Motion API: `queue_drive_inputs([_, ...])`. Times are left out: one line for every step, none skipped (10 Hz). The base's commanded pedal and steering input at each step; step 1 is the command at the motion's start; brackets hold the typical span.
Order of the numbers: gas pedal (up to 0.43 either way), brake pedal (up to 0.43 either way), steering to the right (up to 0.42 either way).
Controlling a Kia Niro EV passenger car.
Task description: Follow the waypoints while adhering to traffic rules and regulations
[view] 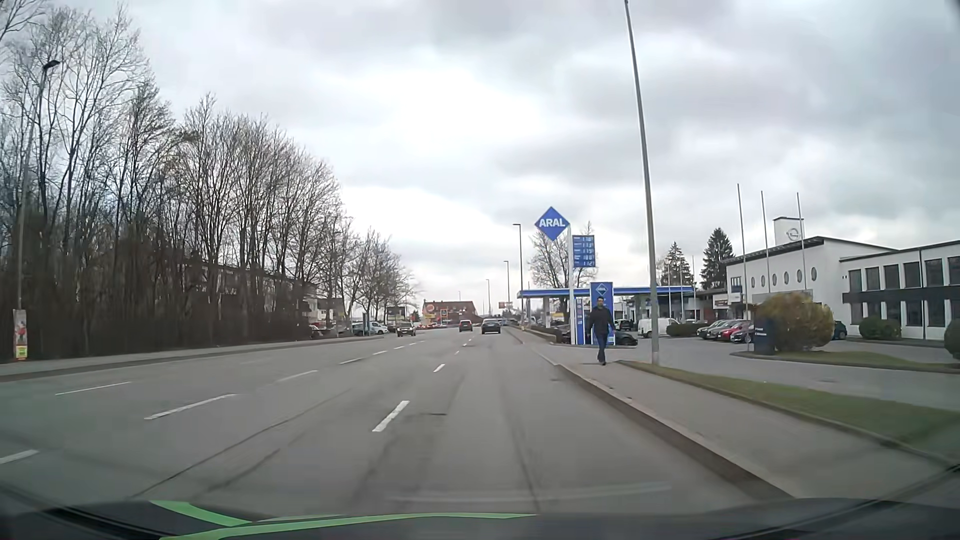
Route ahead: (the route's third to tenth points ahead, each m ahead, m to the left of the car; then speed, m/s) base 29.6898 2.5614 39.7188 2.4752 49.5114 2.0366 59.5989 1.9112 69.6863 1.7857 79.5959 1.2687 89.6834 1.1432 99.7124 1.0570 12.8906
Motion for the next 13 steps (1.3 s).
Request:
queue_drive_inputs([0.087,0.000,0.005])
queue_drive_inputs([0.087,0.000,0.005])
queue_drive_inputs([0.087,0.000,0.004])
queue_drive_inputs([0.087,0.000,0.004])
queue_drive_inputs([0.087,0.000,0.004])
queue_drive_inputs([0.087,0.000,0.004])
queue_drive_inputs([0.087,0.000,0.004])
queue_drive_inputs([0.087,0.000,0.004])
queue_drive_inputs([0.087,0.000,0.004])
queue_drive_inputs([0.087,0.000,0.003])
queue_drive_inputs([0.087,0.000,0.003])
queue_drive_inputs([0.098,0.000,0.002])
queue_drive_inputs([0.098,0.000,0.001])
